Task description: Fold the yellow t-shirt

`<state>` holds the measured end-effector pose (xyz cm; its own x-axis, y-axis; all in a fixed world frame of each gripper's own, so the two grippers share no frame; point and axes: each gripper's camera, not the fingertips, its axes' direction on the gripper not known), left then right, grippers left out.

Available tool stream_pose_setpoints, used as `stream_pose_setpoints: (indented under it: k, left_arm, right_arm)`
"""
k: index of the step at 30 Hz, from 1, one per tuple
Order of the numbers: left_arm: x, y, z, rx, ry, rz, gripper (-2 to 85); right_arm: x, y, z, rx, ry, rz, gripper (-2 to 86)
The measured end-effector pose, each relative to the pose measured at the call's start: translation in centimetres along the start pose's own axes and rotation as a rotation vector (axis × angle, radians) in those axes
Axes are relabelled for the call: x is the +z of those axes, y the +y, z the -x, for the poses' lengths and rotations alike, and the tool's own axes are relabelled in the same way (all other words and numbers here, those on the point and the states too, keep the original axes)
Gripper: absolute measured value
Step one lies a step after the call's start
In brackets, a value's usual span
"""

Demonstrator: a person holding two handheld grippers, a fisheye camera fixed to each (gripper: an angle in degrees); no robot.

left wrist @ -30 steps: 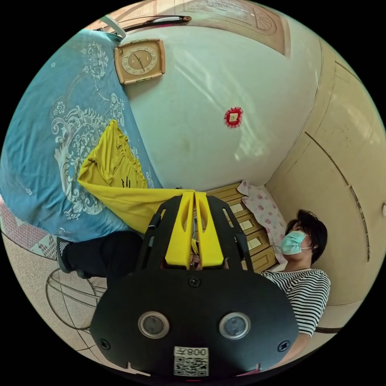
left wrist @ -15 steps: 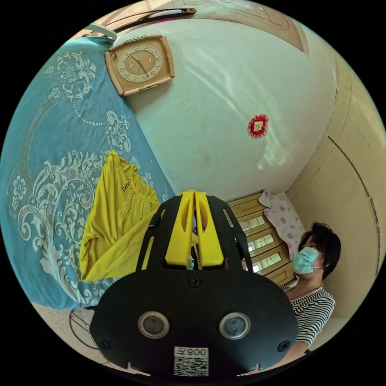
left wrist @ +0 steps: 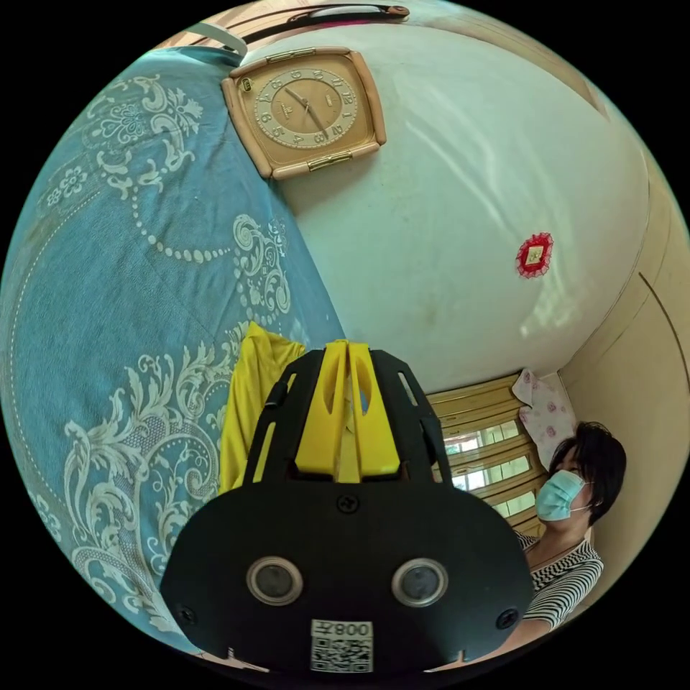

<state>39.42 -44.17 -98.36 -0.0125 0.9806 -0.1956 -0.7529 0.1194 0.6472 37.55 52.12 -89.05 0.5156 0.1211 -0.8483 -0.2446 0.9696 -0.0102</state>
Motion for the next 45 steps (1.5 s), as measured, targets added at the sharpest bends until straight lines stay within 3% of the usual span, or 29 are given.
stream_pose_setpoints:
  k: [14,24,33,36,41,45]
  left_arm:
    - [11.2,-2.1,18.4,-0.088,-0.191,0.007,0.5]
    - [16.9,-0.8,23.6,-0.068,-0.262,0.003,1.9]
    - [18.6,3.4,24.7,-0.026,-0.257,-0.151,4.3]
    - [24.1,5.4,23.0,0.081,-0.258,0.021,2.7]
    - [42.3,12.0,18.2,0.368,-0.379,0.502,0.8]
    - [52.0,15.0,16.9,0.527,-0.570,0.681,0.5]
  right_arm:
    - [7.6,-11.3,-5.2,0.118,0.052,0.080,0.4]
    - [9.7,-15.0,-3.7,0.122,0.072,0.089,0.3]
    - [7.6,-15.2,0.6,0.082,0.148,-0.031,0.2]
    - [10.5,-14.7,6.0,-0.074,0.161,0.021,0.2]
    - [24.0,-12.6,16.7,-0.383,0.337,0.329,0.1]
    - [30.2,-12.0,20.0,-0.481,0.496,0.429,0.0]
